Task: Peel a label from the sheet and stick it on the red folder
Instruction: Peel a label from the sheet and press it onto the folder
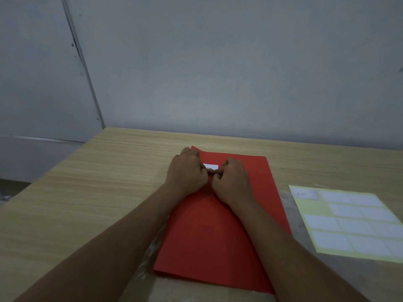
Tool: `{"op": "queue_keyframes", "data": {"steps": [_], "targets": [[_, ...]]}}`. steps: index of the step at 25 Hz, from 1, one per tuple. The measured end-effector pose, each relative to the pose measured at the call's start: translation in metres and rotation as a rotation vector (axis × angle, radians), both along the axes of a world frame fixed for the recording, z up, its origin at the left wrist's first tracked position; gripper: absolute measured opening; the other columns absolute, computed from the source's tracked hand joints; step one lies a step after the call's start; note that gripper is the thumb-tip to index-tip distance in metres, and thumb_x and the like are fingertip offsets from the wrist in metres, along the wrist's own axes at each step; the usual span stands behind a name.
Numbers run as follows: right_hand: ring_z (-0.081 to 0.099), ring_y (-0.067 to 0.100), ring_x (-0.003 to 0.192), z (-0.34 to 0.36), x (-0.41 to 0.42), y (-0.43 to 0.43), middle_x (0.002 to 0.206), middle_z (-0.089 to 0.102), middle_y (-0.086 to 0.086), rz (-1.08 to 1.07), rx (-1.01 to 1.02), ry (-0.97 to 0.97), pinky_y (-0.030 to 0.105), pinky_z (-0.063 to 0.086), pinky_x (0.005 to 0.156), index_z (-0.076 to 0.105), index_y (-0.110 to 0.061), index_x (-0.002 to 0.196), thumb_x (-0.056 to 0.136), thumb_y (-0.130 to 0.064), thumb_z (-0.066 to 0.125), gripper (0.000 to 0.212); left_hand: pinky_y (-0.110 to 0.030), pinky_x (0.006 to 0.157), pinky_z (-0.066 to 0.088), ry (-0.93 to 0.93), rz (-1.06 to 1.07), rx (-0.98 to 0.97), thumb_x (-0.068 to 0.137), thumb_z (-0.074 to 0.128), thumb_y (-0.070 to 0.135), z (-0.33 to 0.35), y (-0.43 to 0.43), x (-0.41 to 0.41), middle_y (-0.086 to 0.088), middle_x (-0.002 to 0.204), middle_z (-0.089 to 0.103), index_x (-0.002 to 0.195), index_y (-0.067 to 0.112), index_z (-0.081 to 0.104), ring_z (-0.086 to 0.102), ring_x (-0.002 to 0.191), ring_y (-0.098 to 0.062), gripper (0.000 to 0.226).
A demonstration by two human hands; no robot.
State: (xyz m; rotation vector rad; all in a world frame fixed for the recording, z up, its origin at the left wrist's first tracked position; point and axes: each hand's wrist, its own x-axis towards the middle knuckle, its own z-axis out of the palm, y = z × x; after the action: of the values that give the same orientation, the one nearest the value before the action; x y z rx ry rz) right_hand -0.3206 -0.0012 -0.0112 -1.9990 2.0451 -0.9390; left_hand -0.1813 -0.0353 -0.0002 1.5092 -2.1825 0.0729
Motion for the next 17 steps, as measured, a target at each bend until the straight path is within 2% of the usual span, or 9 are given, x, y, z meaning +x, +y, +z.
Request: {"op": "queue_keyframes", "data": {"steps": [4,5,7,9,11,15,17], "targets": [[0.050,0.027,0.093,-0.0006,0.0009,0.0021,0.087,0.057,0.009,-0.046,-0.038,-0.026,0.041,0.042,0.078,0.070,-0.003,0.083,0.088,-0.017,0.053,0.022,-0.032,0.064,0.031,0.057,0.094,0.038,0.078,0.052,0.024,0.0007,0.0009,-0.0004,0.002,0.072,0.045,0.058,0.017,0.038,0.051,0.088,-0.024,0.026],[0.051,0.029,0.093,-0.0008,0.0014,0.0034,0.087,0.058,0.011,-0.083,-0.065,-0.044,0.042,0.043,0.077,0.069,-0.001,0.081,0.088,-0.016,0.055,0.022,-0.032,0.064,0.033,0.092,0.140,0.026,0.078,0.056,0.025,0.0014,0.0027,-0.0012,0.002,0.068,0.042,0.061,0.017,0.038,0.053,0.085,-0.025,0.027],[0.053,0.031,0.095,-0.0002,0.0009,0.0042,0.088,0.062,0.013,-0.150,-0.088,-0.054,0.043,0.045,0.078,0.070,0.001,0.081,0.086,-0.014,0.055,0.022,-0.034,0.065,0.037,0.145,0.221,0.003,0.077,0.062,0.025,0.0038,0.0057,-0.0033,0.001,0.064,0.041,0.066,0.015,0.045,0.056,0.079,-0.029,0.022],[0.053,0.030,0.097,0.0003,-0.0002,0.0039,0.092,0.062,0.011,-0.159,-0.076,-0.019,0.043,0.045,0.081,0.076,-0.003,0.089,0.085,-0.014,0.052,0.027,-0.037,0.068,0.041,0.102,0.267,0.000,0.078,0.061,0.026,0.0038,0.0053,-0.0036,-0.005,0.073,0.055,0.069,0.010,0.056,0.057,0.084,-0.029,0.019],[0.051,0.029,0.097,0.0003,-0.0004,0.0040,0.095,0.060,0.011,-0.128,-0.069,0.031,0.042,0.044,0.082,0.079,-0.009,0.102,0.084,-0.015,0.051,0.034,-0.039,0.072,0.044,0.043,0.279,0.003,0.081,0.056,0.029,0.0021,0.0036,-0.0035,-0.005,0.083,0.061,0.073,0.008,0.064,0.056,0.090,-0.027,0.024],[0.047,0.028,0.102,-0.0032,-0.0005,0.0016,0.106,0.058,0.007,-0.097,-0.047,0.137,0.042,0.041,0.087,0.075,-0.019,0.119,0.088,-0.021,0.046,0.043,-0.042,0.076,0.044,0.044,0.249,0.025,0.087,0.051,0.032,-0.0013,-0.0008,-0.0039,-0.008,0.092,0.062,0.078,0.004,0.066,0.054,0.100,-0.029,0.033],[0.045,0.029,0.106,-0.0052,-0.0011,-0.0005,0.114,0.056,0.006,-0.084,-0.019,0.169,0.042,0.039,0.089,0.070,-0.023,0.127,0.090,-0.024,0.043,0.046,-0.042,0.079,0.046,0.033,0.218,0.048,0.090,0.048,0.034,-0.0033,-0.0031,-0.0035,-0.008,0.097,0.061,0.086,0.006,0.073,0.052,0.105,-0.028,0.038]]}}
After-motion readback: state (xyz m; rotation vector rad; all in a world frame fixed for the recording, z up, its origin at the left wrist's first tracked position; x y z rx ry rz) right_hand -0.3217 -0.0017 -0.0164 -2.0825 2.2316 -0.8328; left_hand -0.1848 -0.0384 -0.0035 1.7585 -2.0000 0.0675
